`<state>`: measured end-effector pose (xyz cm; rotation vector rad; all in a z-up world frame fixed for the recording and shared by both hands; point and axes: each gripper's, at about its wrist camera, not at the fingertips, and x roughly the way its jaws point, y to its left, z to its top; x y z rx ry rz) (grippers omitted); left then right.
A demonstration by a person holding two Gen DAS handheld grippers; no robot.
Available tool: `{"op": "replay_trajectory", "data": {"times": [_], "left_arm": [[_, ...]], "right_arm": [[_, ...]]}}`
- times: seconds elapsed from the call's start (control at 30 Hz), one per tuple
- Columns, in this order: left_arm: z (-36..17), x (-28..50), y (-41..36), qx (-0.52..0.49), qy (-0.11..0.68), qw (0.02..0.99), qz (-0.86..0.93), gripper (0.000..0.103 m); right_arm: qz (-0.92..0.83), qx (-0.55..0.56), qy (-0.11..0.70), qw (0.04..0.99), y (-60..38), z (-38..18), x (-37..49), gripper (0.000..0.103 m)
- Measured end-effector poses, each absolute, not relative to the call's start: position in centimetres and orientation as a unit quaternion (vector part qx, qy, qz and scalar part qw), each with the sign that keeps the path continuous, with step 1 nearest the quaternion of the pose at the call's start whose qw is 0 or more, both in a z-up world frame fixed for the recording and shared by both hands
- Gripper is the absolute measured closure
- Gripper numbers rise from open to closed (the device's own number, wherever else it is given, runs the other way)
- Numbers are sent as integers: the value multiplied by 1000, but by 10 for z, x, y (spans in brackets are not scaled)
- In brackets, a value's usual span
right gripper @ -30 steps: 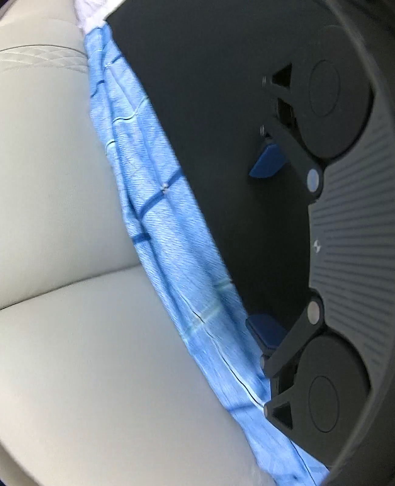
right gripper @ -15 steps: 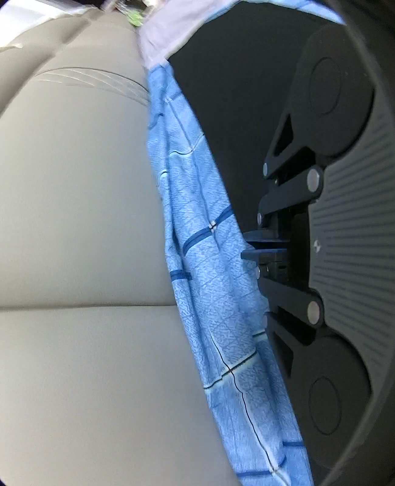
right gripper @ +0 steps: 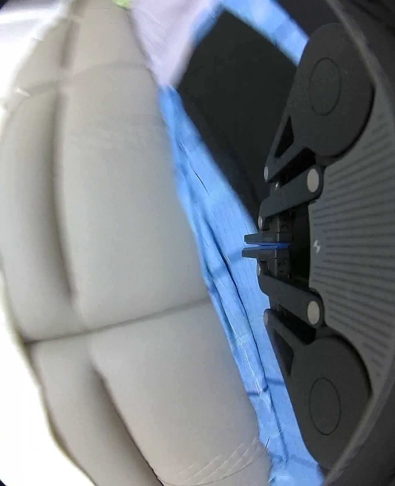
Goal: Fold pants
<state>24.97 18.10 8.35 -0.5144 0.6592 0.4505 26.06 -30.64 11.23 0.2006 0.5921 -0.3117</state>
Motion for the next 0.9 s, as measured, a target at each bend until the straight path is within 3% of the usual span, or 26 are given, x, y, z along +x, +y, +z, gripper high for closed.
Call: {"op": "replay_trajectory", "data": {"times": [0.07,0.17,0.27,0.33,0.37,0.63,0.9], "left_arm": [[87,225,185,-255,315,892,202,101],[88,196,184,-243,313,898,191,101],[96,182,181,-243,309,901,182,101],[106,178,179,-246,304,903,176,101],[111,176,178,-247,300,905,172,101],[139,176,172,-246,291,912,154,101],[137,181,183,-267,305,902,149,101]], "right_arm": [[-167,76,260,948,-314,120,222,101],[-120,107,287,944,-328,114,192,99],[-92,168,329,925,-339,102,194,84],[-63,221,345,910,-340,98,198,68],[-49,249,350,902,-340,93,205,50],[17,378,396,837,-316,42,263,43],[78,388,409,822,-267,24,277,22]]}}
